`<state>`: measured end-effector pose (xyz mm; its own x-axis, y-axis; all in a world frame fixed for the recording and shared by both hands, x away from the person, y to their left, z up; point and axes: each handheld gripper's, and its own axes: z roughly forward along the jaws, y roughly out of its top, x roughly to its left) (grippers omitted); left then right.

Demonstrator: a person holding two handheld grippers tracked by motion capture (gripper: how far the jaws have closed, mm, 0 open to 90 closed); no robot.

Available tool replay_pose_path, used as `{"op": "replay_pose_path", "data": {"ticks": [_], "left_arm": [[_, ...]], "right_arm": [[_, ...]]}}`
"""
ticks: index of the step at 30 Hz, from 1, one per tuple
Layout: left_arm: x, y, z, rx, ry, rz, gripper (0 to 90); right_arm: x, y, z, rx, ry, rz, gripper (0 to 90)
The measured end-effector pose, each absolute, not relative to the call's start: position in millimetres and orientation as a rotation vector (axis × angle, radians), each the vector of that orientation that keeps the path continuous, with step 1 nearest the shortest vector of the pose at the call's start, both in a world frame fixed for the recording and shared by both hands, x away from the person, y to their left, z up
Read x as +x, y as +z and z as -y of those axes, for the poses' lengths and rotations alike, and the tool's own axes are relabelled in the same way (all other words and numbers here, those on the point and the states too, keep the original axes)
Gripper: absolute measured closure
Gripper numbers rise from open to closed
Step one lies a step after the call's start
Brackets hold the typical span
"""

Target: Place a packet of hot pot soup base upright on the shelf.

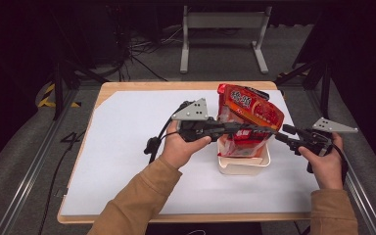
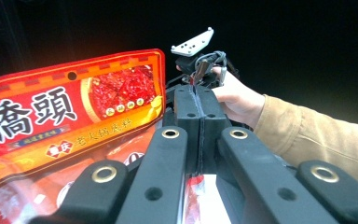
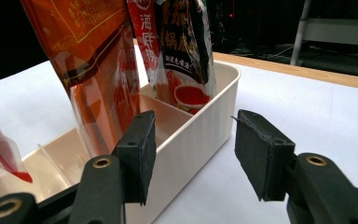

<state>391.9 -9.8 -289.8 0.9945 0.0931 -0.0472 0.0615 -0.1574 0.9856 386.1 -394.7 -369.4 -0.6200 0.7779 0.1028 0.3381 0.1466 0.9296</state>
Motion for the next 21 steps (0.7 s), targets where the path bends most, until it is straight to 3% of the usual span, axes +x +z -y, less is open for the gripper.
{"op": "replay_pose_path", "data": {"ticks": [21], "left_arm": [[396.5,-313.5,34.0,1.775,0.016,-0.109,90.0]], "right_arm": [[388.0,-372.9,396.1,1.074,1.475,-2.039,47.7]]}}
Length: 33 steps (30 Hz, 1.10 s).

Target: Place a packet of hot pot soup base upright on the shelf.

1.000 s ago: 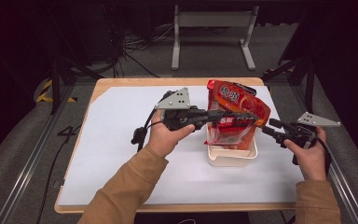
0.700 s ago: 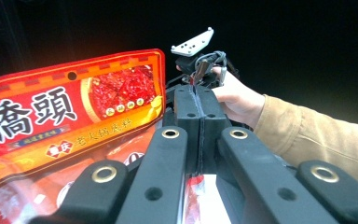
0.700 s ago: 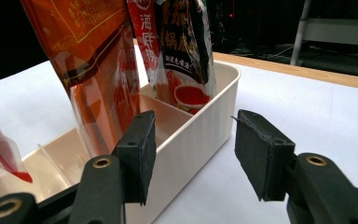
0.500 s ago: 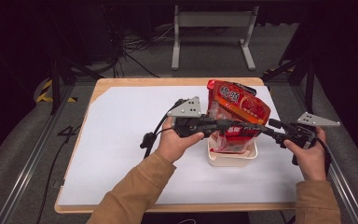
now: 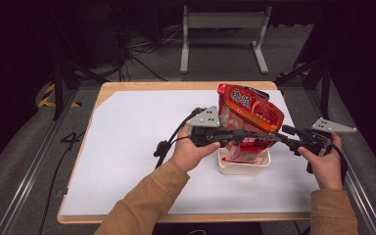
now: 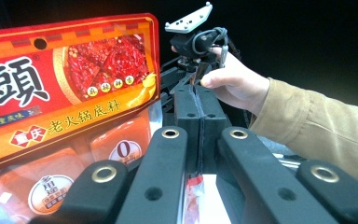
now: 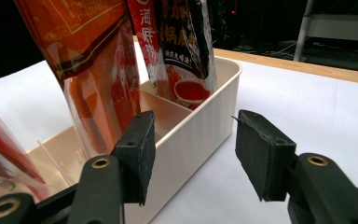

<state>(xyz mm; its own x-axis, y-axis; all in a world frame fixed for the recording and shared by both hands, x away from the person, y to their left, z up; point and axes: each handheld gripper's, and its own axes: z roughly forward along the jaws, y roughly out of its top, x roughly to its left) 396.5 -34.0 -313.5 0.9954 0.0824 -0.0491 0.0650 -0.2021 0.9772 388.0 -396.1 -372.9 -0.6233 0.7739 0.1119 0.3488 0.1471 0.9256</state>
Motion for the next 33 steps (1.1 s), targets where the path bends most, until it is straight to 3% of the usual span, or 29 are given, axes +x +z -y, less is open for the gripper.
{"op": "replay_pose_path", "data": {"ticks": [33], "left_arm": [[403.8,-351.7,38.1,1.796,-0.009,-0.177,89.9]], "right_arm": [[388.8,-375.0,395.9,1.078,1.471,-2.052,47.5]]}}
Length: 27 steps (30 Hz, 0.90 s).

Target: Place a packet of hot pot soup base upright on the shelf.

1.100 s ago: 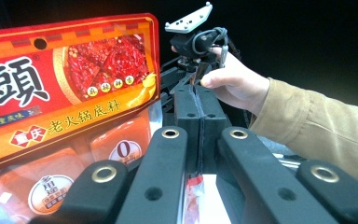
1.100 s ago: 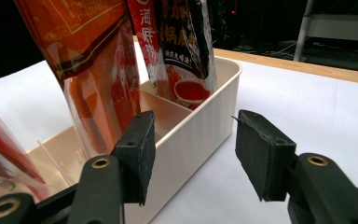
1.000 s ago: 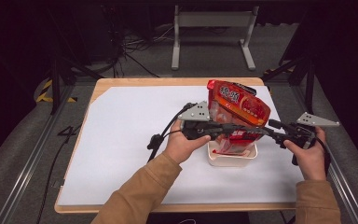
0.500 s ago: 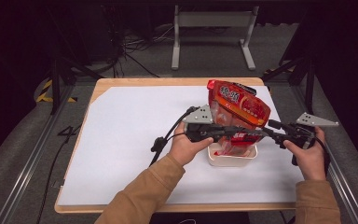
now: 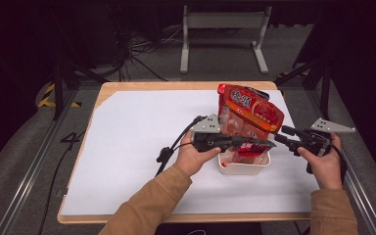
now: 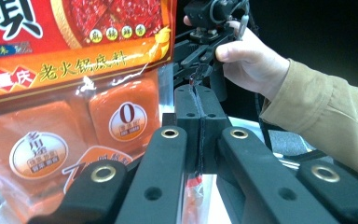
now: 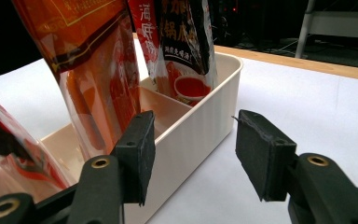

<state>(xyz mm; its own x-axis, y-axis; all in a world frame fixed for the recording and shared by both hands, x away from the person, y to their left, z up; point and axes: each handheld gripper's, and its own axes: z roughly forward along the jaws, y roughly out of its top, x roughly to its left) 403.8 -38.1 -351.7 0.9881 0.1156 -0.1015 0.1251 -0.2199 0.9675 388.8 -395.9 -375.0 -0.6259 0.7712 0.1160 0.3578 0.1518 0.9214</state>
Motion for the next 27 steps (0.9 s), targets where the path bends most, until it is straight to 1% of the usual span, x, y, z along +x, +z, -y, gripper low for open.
{"op": "replay_pose_path", "data": {"ticks": [18,27], "left_arm": [[406.2,-364.4,25.1,1.821,-0.051,-0.221,89.5],[409.3,-369.8,16.7,1.840,-0.049,-0.255,89.0]], "right_arm": [[389.3,-375.5,394.6,1.070,1.461,-2.057,47.6],[389.9,-376.0,394.1,1.067,1.456,-2.060,47.3]]}}
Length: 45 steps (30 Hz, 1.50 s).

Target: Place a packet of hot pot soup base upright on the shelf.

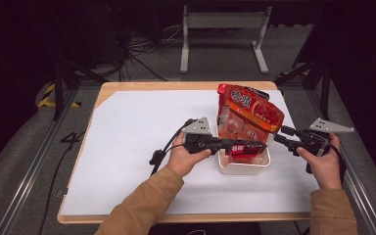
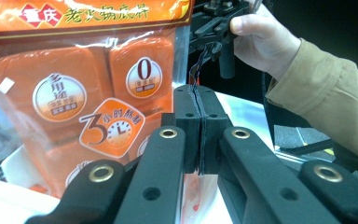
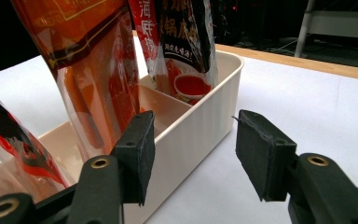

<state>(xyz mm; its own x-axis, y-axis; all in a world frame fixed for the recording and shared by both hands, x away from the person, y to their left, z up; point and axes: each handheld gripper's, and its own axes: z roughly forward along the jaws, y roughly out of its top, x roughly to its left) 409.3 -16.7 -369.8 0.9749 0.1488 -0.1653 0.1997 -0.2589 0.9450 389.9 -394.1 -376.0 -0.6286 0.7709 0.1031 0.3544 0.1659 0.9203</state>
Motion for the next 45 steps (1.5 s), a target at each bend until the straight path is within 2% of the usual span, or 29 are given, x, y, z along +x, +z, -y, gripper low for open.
{"op": "replay_pose_path", "data": {"ticks": [7,11,18,22,28,34,45], "left_arm": [[410.7,-373.6,13.8,1.837,-0.064,-0.272,87.4],[410.6,-374.6,11.8,1.839,-0.063,-0.277,83.0],[408.5,-374.2,5.4,1.833,-0.030,-0.309,52.2],[405.6,-367.0,-0.9,1.825,-0.005,-0.314,42.7],[396.7,-350.3,-18.0,1.832,0.049,-0.357,33.0],[393.5,-343.6,-40.3,1.857,0.093,-0.420,26.2],[391.9,-339.2,-95.2,1.838,0.192,-0.511,22.0]], "right_arm": [[390.0,-376.2,393.6,1.072,1.452,-2.061,47.1],[390.9,-376.3,393.3,1.072,1.453,-2.059,46.8],[391.8,-374.9,390.5,1.064,1.446,-2.063,46.0],[391.2,-371.7,389.1,1.055,1.451,-2.057,45.5],[392.8,-370.3,387.5,1.048,1.460,-2.054,43.5],[392.0,-368.2,384.5,1.030,1.465,-2.054,41.7],[389.6,-364.4,380.3,1.006,1.460,-2.064,37.3]]}}
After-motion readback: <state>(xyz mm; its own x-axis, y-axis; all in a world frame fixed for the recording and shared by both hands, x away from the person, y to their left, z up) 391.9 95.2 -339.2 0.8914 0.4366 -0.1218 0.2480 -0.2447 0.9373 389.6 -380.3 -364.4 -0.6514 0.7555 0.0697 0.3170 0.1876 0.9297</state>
